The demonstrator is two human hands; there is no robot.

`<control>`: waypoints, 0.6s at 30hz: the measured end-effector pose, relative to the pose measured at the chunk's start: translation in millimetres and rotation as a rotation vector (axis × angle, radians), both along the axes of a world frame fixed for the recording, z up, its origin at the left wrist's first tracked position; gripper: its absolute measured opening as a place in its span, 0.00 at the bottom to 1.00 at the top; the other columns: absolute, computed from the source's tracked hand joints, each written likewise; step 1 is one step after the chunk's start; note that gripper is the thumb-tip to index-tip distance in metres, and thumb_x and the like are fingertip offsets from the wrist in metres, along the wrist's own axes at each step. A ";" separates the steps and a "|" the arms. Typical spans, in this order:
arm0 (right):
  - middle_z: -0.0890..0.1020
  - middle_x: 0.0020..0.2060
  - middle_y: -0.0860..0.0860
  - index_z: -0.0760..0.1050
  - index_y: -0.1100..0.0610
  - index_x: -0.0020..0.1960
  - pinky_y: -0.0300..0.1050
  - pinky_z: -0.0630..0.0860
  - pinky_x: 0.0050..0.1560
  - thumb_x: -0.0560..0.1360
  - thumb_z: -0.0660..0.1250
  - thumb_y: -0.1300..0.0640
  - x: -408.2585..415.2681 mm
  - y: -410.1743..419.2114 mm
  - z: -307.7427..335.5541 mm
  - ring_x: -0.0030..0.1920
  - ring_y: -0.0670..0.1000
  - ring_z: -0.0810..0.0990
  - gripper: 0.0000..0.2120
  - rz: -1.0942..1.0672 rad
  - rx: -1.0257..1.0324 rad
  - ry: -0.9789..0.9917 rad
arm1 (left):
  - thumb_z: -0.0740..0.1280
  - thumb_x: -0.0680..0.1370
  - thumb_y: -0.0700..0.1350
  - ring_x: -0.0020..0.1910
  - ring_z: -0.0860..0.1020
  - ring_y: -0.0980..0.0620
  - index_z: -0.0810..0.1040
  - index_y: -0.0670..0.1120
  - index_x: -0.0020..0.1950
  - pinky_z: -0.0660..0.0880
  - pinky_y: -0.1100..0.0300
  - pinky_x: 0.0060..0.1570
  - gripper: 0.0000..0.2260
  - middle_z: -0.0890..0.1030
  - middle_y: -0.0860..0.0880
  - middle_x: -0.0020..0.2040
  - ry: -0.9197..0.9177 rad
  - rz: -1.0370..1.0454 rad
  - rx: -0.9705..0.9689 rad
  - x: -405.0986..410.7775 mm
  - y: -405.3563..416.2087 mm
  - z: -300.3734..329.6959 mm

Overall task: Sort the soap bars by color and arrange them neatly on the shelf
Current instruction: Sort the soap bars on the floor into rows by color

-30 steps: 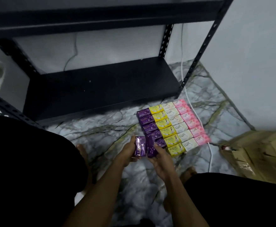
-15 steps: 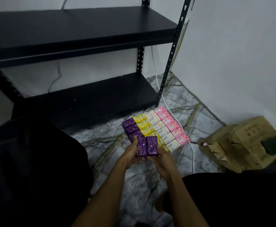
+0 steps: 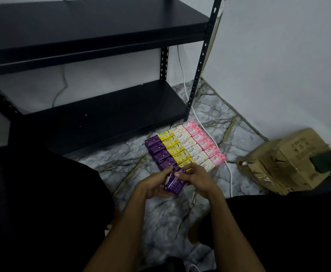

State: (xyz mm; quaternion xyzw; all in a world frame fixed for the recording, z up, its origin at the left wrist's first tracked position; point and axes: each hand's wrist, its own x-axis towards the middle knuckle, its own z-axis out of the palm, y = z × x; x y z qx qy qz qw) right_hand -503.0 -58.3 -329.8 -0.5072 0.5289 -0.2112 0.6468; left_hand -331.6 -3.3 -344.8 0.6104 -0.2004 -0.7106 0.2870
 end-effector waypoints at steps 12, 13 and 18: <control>0.85 0.52 0.54 0.80 0.58 0.60 0.40 0.80 0.44 0.81 0.64 0.53 26.1 25.7 -38.4 0.50 0.50 0.85 0.12 -0.294 0.070 -0.141 | 0.57 0.79 0.67 0.44 0.84 0.46 0.80 0.44 0.59 0.82 0.54 0.41 0.28 0.86 0.43 0.48 -0.013 0.078 0.045 -19.3 -3.2 -21.1; 0.84 0.54 0.55 0.78 0.58 0.62 0.42 0.81 0.45 0.82 0.63 0.56 23.6 24.8 -39.1 0.52 0.52 0.84 0.12 -0.294 0.173 -0.203 | 0.57 0.79 0.67 0.43 0.84 0.47 0.80 0.44 0.60 0.81 0.56 0.37 0.29 0.86 0.43 0.48 -0.025 0.076 0.049 -20.5 -3.7 -23.4; 0.82 0.59 0.61 0.76 0.63 0.65 0.46 0.81 0.40 0.77 0.68 0.66 10.6 23.1 -59.5 0.54 0.58 0.82 0.17 -0.447 0.432 -0.324 | 0.55 0.80 0.67 0.44 0.84 0.49 0.79 0.47 0.58 0.80 0.57 0.37 0.27 0.85 0.45 0.50 -0.061 0.020 0.072 -26.5 -8.2 -39.9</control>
